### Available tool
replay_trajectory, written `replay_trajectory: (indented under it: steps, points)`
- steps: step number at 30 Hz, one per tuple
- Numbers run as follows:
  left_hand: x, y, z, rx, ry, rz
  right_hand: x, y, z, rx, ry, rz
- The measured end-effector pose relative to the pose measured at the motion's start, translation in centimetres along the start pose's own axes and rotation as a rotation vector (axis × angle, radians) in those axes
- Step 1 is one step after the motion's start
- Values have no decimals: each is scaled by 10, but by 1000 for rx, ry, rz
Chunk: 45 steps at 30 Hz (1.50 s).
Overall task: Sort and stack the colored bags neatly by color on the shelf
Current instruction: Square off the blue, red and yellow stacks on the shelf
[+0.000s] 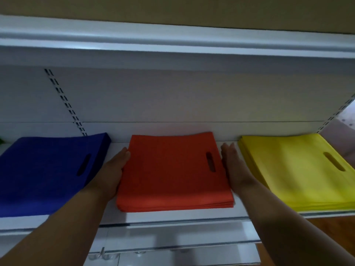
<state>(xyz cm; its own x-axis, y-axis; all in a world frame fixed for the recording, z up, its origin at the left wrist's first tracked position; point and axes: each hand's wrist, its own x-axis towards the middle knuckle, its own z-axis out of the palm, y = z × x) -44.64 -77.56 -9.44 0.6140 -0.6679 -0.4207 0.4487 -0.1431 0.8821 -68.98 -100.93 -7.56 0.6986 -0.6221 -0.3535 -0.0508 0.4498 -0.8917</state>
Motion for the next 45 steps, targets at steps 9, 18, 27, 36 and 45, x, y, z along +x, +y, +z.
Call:
replay_trajectory:
  steps: [9, 18, 27, 36, 45]
  points:
    - [12, -1, -5, 52, -44, 25, 8, 3, -12, -15, 77, -61]
    - [-2, -9, -1, 97, 9, 34, -28, 9, 1, -7, 240, -24]
    - [-81, -40, -11, 947, -65, 406, -84, 38, -27, -1271, 84, -207]
    - [-69, -42, -17, 1075, 13, 462, -78, 41, -23, -1387, 163, -284]
    - [-74, -41, -11, 1137, 15, 485, -71, 40, -12, -1626, 187, -415]
